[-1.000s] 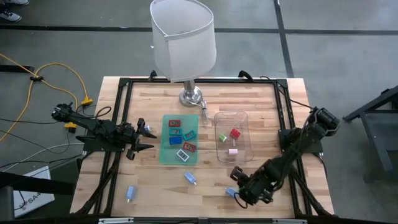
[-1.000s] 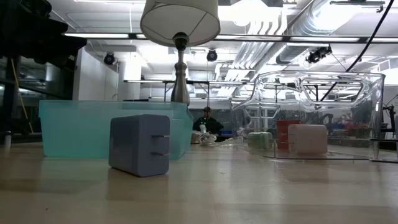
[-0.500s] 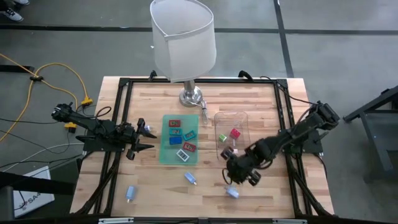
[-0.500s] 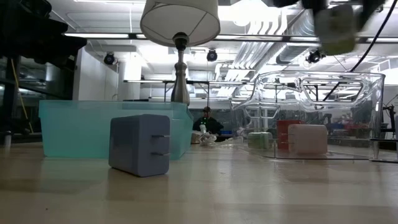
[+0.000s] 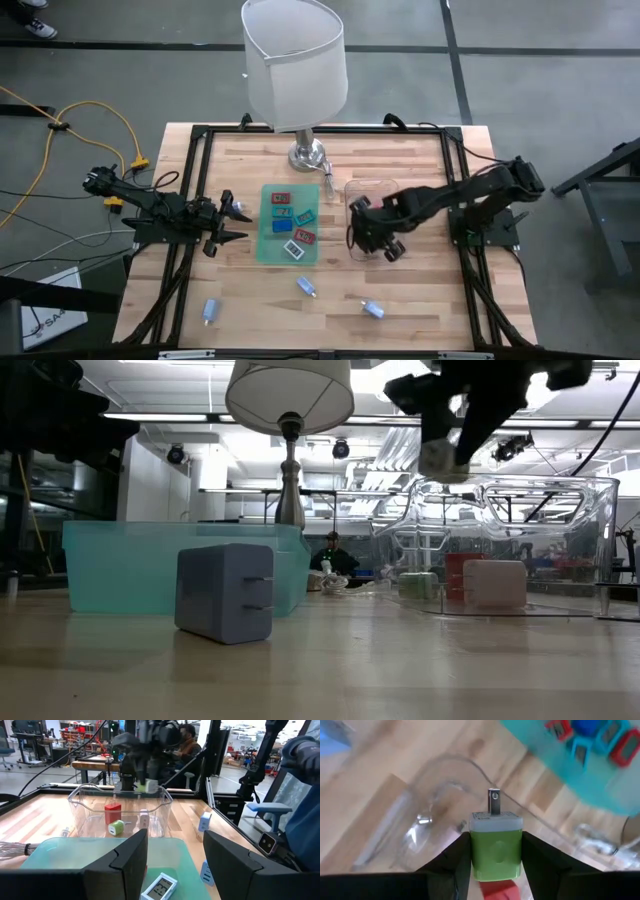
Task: Pick & Place Office items
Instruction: Put the green charger adapter into the transparent bin
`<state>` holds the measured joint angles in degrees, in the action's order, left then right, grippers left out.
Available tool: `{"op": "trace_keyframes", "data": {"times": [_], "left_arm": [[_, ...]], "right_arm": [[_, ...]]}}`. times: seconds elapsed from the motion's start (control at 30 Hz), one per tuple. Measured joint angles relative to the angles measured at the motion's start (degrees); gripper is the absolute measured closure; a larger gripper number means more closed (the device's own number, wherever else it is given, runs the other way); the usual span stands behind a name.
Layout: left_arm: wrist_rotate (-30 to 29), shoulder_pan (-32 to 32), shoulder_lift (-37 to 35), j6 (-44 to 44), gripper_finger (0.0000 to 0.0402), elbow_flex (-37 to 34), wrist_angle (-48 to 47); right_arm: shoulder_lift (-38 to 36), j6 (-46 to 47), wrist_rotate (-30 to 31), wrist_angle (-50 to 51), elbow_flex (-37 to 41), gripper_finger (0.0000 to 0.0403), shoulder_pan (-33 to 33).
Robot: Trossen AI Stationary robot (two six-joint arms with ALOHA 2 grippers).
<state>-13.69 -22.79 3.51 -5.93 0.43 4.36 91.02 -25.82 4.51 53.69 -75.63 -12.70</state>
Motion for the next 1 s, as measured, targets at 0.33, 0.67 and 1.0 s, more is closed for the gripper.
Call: {"op": "trace_keyframes", "data": {"times": [0.33,0.67,1.0], "left_arm": [[0.0,0.0,0.0,0.0,0.0216,0.0,0.0],[0.0,0.0,0.0,0.0,0.0216,0.0,0.0],[0.0,0.0,0.0,0.0,0.0216,0.0,0.0]], "right_arm": [[-0.2,3.9,-0.8,-3.5,7.2,0.0261,5.7],[-0.3,9.1,-3.5,-7.8,13.4,0.0262,8.0],[-0.3,11.2,-4.9,-11.2,17.8,0.0261,7.9]]}}
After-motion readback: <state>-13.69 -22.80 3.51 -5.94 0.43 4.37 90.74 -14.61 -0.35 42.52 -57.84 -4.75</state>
